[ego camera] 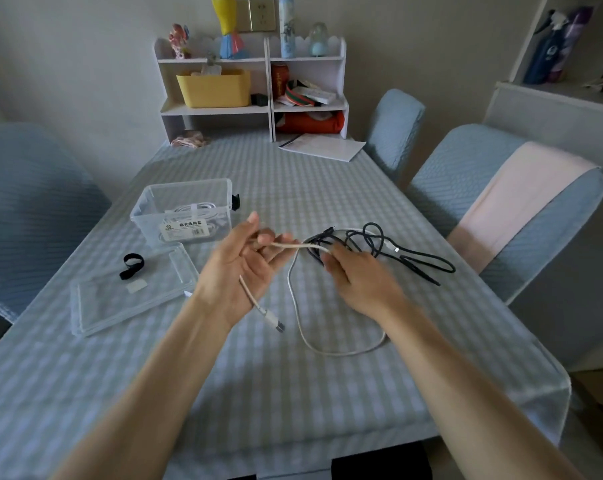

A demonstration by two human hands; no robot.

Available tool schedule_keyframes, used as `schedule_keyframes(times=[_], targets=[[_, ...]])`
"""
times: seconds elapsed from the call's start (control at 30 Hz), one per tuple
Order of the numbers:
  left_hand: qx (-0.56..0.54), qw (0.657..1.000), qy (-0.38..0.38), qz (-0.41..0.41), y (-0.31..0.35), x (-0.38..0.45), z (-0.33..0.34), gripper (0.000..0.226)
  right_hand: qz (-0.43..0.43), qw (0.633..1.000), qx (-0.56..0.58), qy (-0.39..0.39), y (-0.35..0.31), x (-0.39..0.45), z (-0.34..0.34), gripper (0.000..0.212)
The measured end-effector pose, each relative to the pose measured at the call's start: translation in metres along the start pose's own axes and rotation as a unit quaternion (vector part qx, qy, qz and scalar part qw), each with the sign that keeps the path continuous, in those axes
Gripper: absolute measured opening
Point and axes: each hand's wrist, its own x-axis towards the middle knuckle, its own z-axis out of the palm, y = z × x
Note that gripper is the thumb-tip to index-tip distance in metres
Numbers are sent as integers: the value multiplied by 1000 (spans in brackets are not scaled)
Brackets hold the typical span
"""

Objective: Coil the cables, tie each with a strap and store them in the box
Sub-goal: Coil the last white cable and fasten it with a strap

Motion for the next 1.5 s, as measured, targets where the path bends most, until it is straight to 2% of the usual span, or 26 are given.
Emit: schedule_keyframes(times=[0.07,0.13,0.17,0.27,0.33,0.43,0.5,0.57,0.6,0.63,0.7,0.73,0.77,0.83,0.87,0.9,1.0,1.03,1.1,1.2,1.27,1.33,1.37,1.43,1.47,1.5], targets=[[15,999,48,-4,2,-2,4,38,-5,1000,-6,-13,0,-4,-2,25],[136,987,80,15,0,0,5,45,10,999,-11,-30,0,-6,-4,25],[230,969,81,35,-1,-2,6,43,25,999,0,-36,-1,-9,-6,28],[496,860,60,104,1,-4,5,21,54,995,80,1,-3,-11,-9,42],[539,833,51,113,4,-6,1,13,80,987,135,30,-3,-13,-11,38],[585,804,43,101,8,-13,-9,10,90,986,140,30,-4,-17,-11,18],[642,760,54,81,9,-17,-13,22,73,987,140,24,-9,-19,-11,6],[676,728,89,67,9,-19,-12,40,36,989,142,16,-16,-17,-8,8],[669,731,115,70,11,-21,-11,46,16,989,146,11,-21,-14,-6,14],[632,759,140,69,13,-21,-10,48,2,989,148,7,-26,-10,-3,20],[462,864,199,26,15,-17,-7,44,-15,992,126,27,-35,-5,2,31],[369,900,232,2,18,-14,-7,43,-31,993,95,67,-39,-1,6,36],[294,920,259,-16,17,-12,-7,41,-49,990,58,117,-42,0,9,38],[201,932,301,-29,18,-4,-12,39,-84,974,37,209,-49,9,13,26],[171,934,314,-28,17,-1,-13,37,-96,972,71,201,-52,10,11,16],[150,934,323,-23,17,3,-13,37,-95,976,127,152,-56,12,8,14],[98,940,328,-1,16,18,-14,35,-25,965,253,-65,-67,17,0,27],[89,942,323,0,15,19,-13,35,-2,958,266,-106,-68,17,0,27],[114,947,301,-7,15,25,-19,35,50,944,298,-137,-63,20,1,24],[250,933,257,-25,17,25,-29,37,165,891,418,-63,-57,31,-2,20],[336,913,227,-42,15,20,-32,37,249,817,519,8,-52,35,-4,18],[409,894,179,-43,11,16,-30,38,287,754,589,42,-49,36,-3,14],[463,872,154,-31,8,15,-30,40,295,732,612,53,-48,36,-2,11],[595,795,113,29,3,13,-31,45,312,697,640,87,-49,36,3,8],[643,757,97,64,0,11,-32,45,314,698,634,110,-48,35,7,8],[672,730,83,91,-2,10,-34,45,307,723,605,132,-49,34,10,10]])
